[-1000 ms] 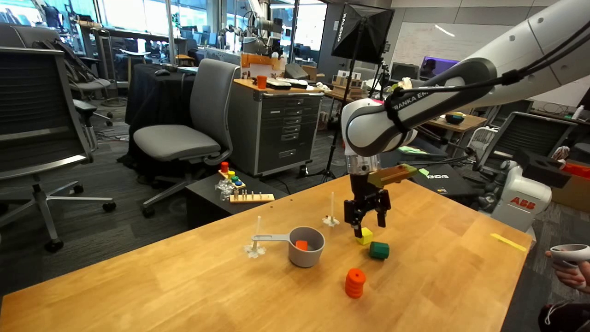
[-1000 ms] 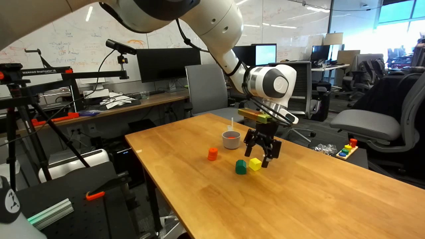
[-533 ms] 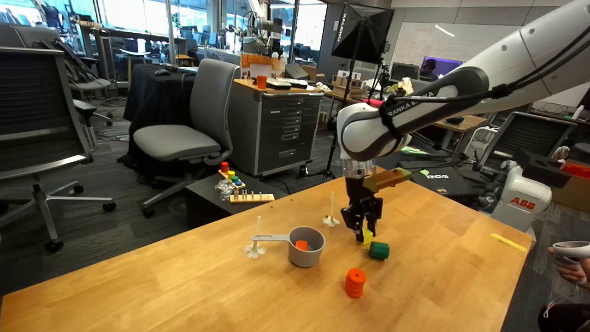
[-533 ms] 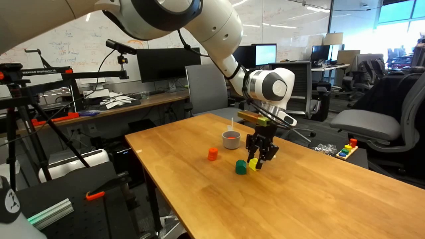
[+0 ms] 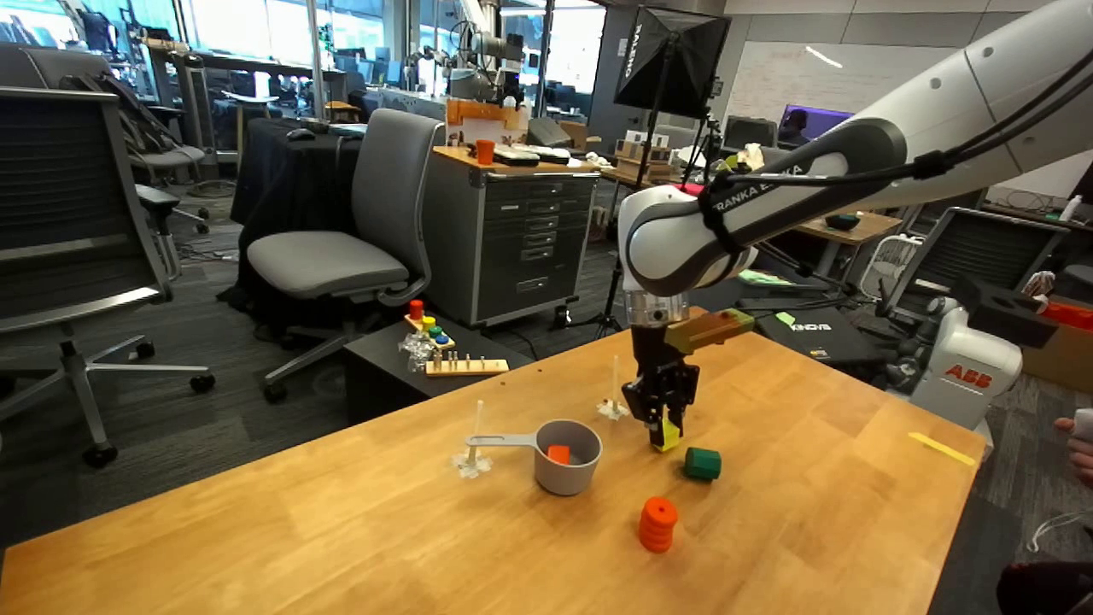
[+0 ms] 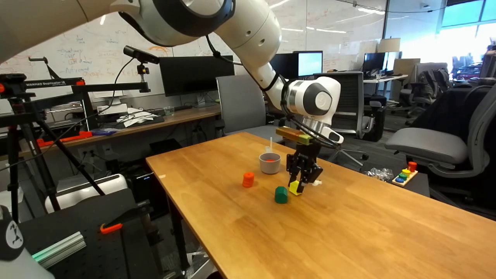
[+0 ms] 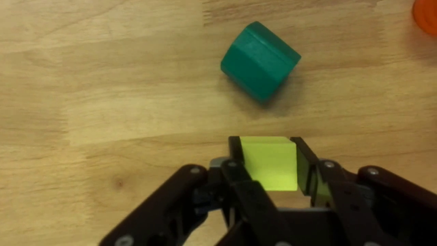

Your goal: Put all the blocks and rings in the cup

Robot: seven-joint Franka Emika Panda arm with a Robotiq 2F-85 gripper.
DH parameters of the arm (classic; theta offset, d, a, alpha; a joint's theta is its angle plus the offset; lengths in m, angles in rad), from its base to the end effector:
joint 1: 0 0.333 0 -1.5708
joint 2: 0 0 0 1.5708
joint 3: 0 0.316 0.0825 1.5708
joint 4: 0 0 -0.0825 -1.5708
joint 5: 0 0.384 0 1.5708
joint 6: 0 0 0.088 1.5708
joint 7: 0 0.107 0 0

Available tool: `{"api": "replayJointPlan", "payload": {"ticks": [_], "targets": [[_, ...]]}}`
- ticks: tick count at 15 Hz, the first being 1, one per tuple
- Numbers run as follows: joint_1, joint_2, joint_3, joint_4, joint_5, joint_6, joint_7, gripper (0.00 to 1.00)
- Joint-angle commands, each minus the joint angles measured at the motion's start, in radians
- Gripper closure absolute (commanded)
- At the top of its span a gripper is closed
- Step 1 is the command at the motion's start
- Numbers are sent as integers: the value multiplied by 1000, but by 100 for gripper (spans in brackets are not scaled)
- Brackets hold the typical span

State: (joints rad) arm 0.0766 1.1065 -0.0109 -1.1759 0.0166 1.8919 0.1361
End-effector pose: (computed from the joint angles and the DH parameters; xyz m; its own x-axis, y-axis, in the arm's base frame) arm 0.7031 0.0493 0.0800 0.9227 -0.0786 -0.3775 -0.0650 -0.9967 0.0488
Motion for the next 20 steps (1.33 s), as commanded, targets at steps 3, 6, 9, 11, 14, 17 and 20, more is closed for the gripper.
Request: {"api": "replayJointPlan", "payload": {"ticks": [3,6,9,11,14,17,20], "targets": [[48,-92,39,-61,-4,64,-10,86],[77,-132,49,-68,-6,75,-7,86],[99,-163,54,-65,-5,76,-5,86],[109,-177,57,-62,-5,75,-4,86],[110,-170,68,-46,8,76,-5,86],[115,-143,82,-26,18,71,-3,86],[124,-121,95,-14,21,70,-1,86]]}}
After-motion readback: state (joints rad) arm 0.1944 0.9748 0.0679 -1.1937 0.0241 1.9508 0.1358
